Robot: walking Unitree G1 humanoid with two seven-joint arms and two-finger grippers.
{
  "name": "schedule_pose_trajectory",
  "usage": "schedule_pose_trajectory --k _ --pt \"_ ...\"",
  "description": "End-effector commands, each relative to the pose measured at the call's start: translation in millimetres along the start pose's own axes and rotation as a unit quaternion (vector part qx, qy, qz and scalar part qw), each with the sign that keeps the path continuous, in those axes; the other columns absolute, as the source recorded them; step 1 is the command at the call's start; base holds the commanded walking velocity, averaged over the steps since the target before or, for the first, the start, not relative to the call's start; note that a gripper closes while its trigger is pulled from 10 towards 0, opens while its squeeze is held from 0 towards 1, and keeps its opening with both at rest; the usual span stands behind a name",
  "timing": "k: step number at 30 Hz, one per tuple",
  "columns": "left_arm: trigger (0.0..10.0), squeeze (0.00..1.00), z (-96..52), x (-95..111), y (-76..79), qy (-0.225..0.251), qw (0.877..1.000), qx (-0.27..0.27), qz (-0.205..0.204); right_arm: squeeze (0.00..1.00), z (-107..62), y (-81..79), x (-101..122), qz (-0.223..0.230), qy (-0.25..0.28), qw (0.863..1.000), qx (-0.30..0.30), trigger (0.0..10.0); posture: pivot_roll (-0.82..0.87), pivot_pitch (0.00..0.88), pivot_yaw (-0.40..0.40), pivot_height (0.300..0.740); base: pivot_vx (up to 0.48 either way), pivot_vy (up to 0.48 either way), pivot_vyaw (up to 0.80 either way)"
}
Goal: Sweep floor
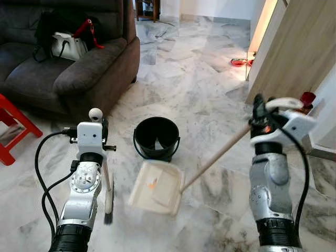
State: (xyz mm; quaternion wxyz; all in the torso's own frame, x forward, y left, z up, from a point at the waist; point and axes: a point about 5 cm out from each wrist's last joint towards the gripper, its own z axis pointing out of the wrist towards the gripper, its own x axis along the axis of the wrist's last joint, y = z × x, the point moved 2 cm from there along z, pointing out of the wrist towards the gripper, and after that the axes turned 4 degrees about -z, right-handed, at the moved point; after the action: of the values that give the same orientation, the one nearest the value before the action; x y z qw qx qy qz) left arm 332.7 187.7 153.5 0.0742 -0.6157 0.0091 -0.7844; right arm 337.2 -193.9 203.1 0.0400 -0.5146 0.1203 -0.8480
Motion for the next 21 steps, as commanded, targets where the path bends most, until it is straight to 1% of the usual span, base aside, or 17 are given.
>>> schedule_pose_trajectory --k 1,3,6,11,14,21 --pt "10.0 0.00 1.2 10 -3.3 0.019 1.000 0.001 0.018 0.00 7.7 -3.2 21 0.023 0.041 0.999 -0.005 10.0 0.13 0.077 0.011 0.740 0.000 0.000 0.00" --pt "10.0 0.00 1.2 10 -3.4 0.020 1.000 0.001 0.018 0.00 8.3 -2.9 23 0.025 0.045 0.999 -0.008 10.0 0.13 0.076 0.011 0.740 0.000 0.000 0.00" --pt "10.0 0.00 1.0 11 -3.4 0.021 1.000 0.000 0.019 0.00 12.0 -2.6 35 0.036 0.063 0.997 -0.020 10.0 0.13 0.077 0.011 0.740 0.000 0.000 0.00" --pt "10.0 0.00 0.6 11 -2.5 0.023 1.000 -0.003 0.020 0.00 14.4 -7.3 44 0.045 0.076 0.996 -0.017 10.0 0.13 0.075 0.012 0.740 0.000 0.000 0.00" --pt "10.0 0.00 0.3 10 -1.8 0.023 1.000 -0.006 0.019 0.00 14.6 -18.4 49 0.058 0.083 0.995 -0.002 10.0 0.13 0.073 0.012 0.740 0.000 0.000 0.00" --pt "10.0 0.00 0.1 11 -2.0 0.026 0.999 -0.005 0.018 0.00 13.8 -28.6 49 0.075 0.079 0.994 0.011 10.0 0.13 0.071 0.013 0.740 0.000 0.000 0.00"
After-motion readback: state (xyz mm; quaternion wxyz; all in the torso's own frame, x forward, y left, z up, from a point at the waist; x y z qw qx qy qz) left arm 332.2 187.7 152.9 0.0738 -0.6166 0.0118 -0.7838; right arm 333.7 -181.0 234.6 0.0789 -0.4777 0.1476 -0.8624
